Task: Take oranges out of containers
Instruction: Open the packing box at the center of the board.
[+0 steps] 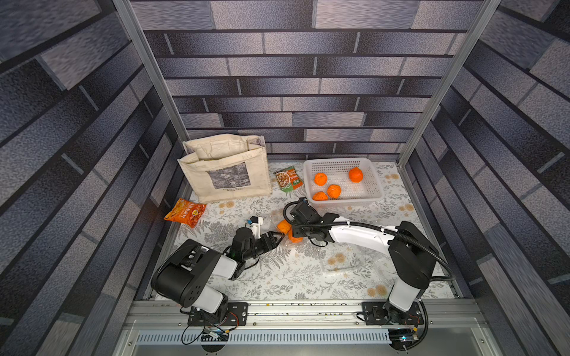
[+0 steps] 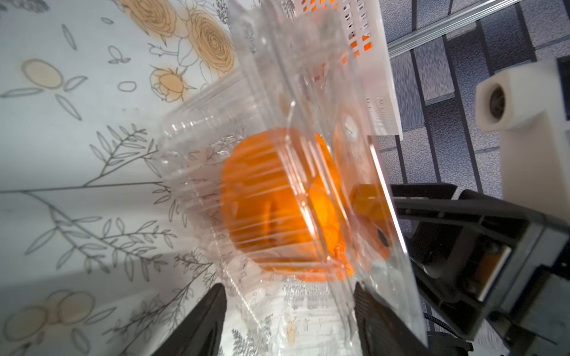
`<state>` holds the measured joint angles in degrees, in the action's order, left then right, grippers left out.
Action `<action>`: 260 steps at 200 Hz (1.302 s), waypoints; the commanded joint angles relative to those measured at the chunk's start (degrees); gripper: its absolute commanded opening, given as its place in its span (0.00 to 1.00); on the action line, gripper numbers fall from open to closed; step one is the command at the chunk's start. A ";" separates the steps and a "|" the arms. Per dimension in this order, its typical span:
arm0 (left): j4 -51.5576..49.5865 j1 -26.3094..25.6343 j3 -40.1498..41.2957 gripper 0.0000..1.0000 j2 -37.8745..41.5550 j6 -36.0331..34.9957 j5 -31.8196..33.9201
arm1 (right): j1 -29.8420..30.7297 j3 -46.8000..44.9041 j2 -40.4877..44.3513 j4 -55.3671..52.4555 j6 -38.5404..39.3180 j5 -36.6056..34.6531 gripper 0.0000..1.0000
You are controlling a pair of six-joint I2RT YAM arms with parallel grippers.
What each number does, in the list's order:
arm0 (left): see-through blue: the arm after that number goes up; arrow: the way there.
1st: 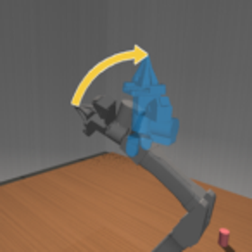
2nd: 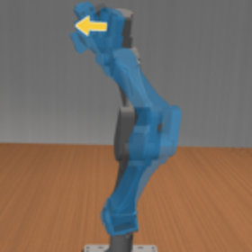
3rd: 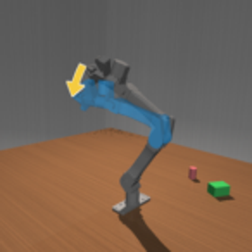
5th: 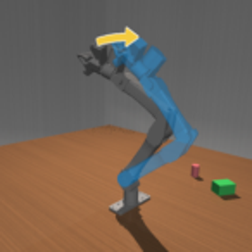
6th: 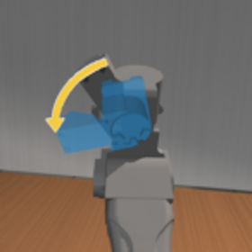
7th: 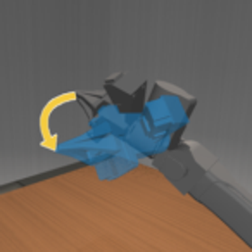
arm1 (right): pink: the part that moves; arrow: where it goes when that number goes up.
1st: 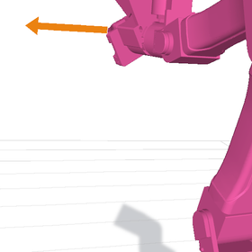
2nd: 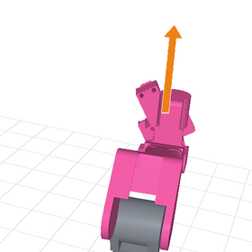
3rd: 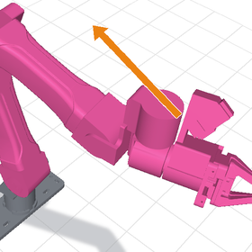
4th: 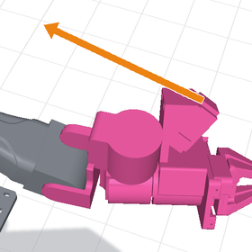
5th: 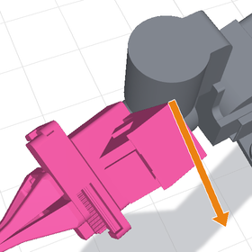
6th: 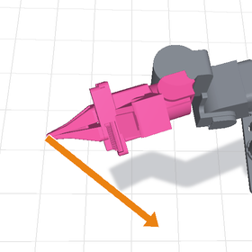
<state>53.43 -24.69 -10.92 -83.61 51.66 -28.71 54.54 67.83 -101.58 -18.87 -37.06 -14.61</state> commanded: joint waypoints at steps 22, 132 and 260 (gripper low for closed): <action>-23.87 -2.82 -6.44 0.57 14.50 -11.20 3.23 | 3.56 0.16 -2.00 -2.92 0.82 5.87 0.54; -24.42 -2.99 -6.13 0.08 15.01 -11.07 2.81 | 3.64 0.01 -1.78 -2.22 0.28 6.02 0.54; -36.55 -2.26 -10.57 0.00 24.90 -13.90 0.50 | -1.68 -6.22 11.28 -3.87 3.11 7.59 0.68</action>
<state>19.59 -26.83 -17.69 -61.43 40.84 -24.62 54.72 64.69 -95.07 -20.99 -34.61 -10.39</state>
